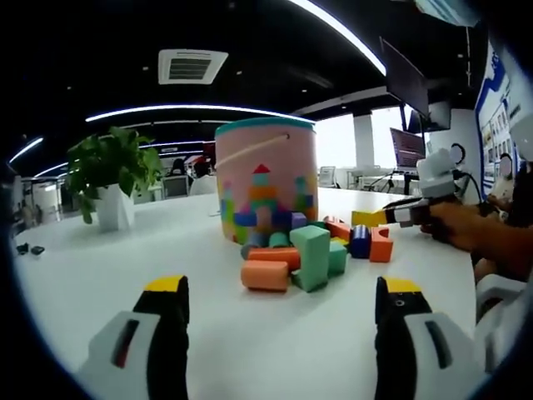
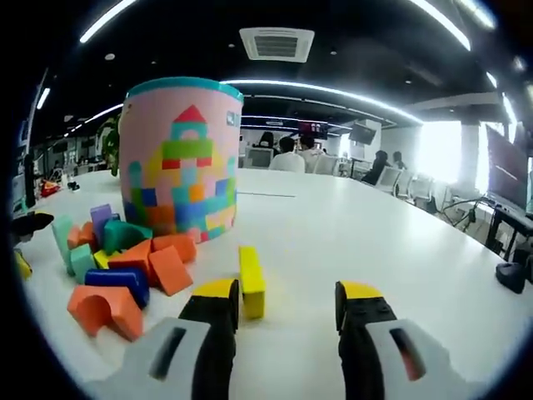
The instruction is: Arrange the toys in the designated storage area by placing each visible toy with the group until no toy remains scattered across the table.
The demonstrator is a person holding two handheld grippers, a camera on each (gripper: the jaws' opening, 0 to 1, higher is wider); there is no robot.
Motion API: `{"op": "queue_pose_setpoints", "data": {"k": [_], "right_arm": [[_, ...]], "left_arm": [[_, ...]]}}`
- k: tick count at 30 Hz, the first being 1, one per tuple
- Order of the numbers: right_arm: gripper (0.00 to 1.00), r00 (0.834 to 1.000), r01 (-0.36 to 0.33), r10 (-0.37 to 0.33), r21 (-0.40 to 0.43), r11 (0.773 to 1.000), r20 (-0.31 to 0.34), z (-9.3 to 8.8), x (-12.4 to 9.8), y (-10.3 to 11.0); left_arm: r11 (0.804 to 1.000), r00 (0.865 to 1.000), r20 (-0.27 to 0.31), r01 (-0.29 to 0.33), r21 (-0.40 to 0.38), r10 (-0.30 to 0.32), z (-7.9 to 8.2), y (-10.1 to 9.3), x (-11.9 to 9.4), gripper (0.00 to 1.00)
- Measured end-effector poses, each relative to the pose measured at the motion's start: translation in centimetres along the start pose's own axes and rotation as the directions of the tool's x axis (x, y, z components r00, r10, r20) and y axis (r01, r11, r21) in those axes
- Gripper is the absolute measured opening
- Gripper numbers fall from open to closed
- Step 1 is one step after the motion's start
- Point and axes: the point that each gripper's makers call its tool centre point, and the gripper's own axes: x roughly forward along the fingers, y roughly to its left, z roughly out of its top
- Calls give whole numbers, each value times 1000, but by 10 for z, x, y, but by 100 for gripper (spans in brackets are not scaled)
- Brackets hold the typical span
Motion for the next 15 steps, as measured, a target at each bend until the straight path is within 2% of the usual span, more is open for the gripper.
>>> {"op": "queue_pose_setpoints", "data": {"k": [3, 6, 8, 11, 15], "right_arm": [[41, 999, -41, 41, 6, 999, -7, -1, 3, 8], [35, 995, -98, 97, -22, 995, -34, -6, 7, 20], [33, 996, -94, 93, -61, 994, -16, -3, 6, 20], [26, 994, -110, 109, -68, 992, -15, -3, 7, 22], [27, 991, -131, 130, -75, 988, -24, -4, 9, 25]], "left_arm": [[1000, 1000, -20, -11, 22, 11, -2, 0, 1, 94], [1000, 1000, -19, -6, 27, 7, -2, -1, 1, 94], [1000, 1000, -10, -6, 7, 6, 0, 1, 1, 93], [1000, 1000, -4, -14, -16, 14, 1, 6, 1, 91], [999, 1000, -2, -21, -26, 21, 1, 8, 2, 89]]}}
